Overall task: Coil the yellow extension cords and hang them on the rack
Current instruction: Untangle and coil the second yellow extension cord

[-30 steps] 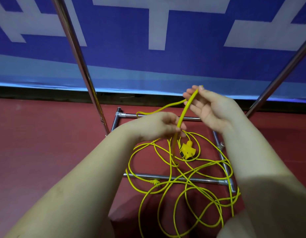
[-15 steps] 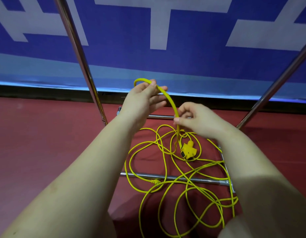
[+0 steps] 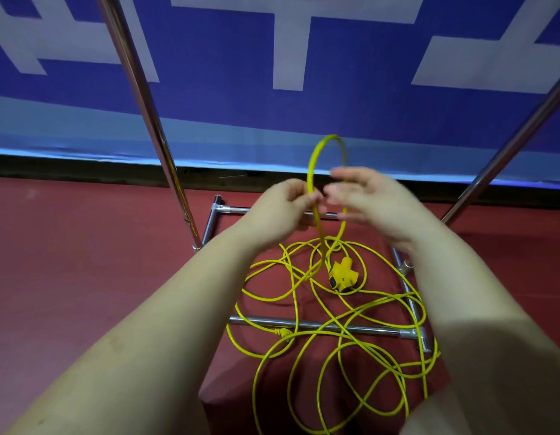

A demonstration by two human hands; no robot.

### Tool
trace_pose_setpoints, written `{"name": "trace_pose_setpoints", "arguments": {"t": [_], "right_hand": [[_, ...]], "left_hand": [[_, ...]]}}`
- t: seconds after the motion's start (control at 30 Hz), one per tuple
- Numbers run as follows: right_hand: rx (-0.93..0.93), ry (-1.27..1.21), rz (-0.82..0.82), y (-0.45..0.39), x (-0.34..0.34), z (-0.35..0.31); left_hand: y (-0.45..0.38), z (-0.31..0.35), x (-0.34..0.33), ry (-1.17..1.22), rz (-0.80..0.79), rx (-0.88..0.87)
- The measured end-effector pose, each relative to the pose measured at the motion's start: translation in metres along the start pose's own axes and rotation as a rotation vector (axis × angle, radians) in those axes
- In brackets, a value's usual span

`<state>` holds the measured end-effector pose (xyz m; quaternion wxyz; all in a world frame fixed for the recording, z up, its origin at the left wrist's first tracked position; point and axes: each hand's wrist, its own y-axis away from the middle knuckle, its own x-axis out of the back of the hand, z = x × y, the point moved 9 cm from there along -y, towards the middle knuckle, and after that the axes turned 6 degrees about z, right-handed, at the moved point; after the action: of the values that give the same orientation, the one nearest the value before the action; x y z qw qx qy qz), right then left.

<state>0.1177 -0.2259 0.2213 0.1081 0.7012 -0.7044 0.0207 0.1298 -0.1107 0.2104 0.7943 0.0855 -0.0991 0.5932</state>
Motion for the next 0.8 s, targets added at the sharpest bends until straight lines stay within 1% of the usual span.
{"name": "trace_pose_setpoints", "arguments": {"t": [0.07, 0.1, 0.13, 0.2, 0.27, 0.3, 0.33, 0.37, 0.47, 0.5, 0.53, 0.57, 0.63, 0.7, 0.77, 0.8], "right_hand": [[0.013, 0.377, -0.174, 0.005, -0.018, 0.016], [0.025, 0.526, -0.223, 0.006, -0.023, 0.023], [0.05, 0.631, -0.227, 0.006, -0.025, 0.025], [0.125, 0.698, -0.148, 0.002, -0.021, 0.018], [0.175, 0.615, -0.08, 0.0, -0.017, 0.007], [0.168, 0.516, -0.052, 0.0, -0.015, 0.003], [0.143, 0.387, -0.021, 0.0, -0.012, 0.0], [0.116, 0.243, 0.016, 0.0, -0.008, -0.004], [0.047, -0.191, 0.143, 0.0, 0.006, -0.013], [0.032, -0.292, 0.18, 0.001, 0.011, -0.015], [0.023, -0.363, 0.206, 0.001, 0.015, -0.016], [0.023, -0.408, 0.222, 0.0, 0.018, -0.016], [0.028, -0.432, 0.227, -0.001, 0.021, -0.016], [0.031, -0.334, 0.188, -0.003, 0.019, -0.013], [0.011, -0.099, 0.101, -0.002, 0.01, -0.005], [0.003, 0.07, 0.02, 0.0, 0.002, 0.001]], "left_hand": [[-0.002, 0.003, 0.013, 0.217, 0.1, 0.046], [-0.002, 0.004, 0.018, 0.308, 0.141, 0.065], [-0.002, 0.006, 0.023, 0.371, 0.175, 0.075], [-0.001, 0.008, 0.031, 0.471, 0.23, 0.083], [-0.002, 0.008, 0.033, 0.538, 0.231, 0.082], [-0.003, 0.008, 0.031, 0.547, 0.204, 0.084], [-0.003, 0.008, 0.028, 0.507, 0.157, 0.083], [-0.002, 0.006, 0.024, 0.415, 0.09, 0.081], [0.009, -0.006, -0.01, -0.059, -0.248, 0.05], [0.012, -0.012, -0.018, -0.165, -0.319, 0.047], [0.013, -0.013, -0.021, -0.21, -0.319, 0.038], [0.011, -0.01, -0.019, -0.197, -0.279, 0.027], [0.007, -0.004, -0.01, -0.132, -0.168, 0.008], [0.004, -0.001, -0.005, -0.021, -0.11, 0.022], [0.004, 0.004, 0.0, 0.087, -0.047, 0.026], [0.003, 0.006, 0.004, 0.147, -0.012, 0.031]]}}
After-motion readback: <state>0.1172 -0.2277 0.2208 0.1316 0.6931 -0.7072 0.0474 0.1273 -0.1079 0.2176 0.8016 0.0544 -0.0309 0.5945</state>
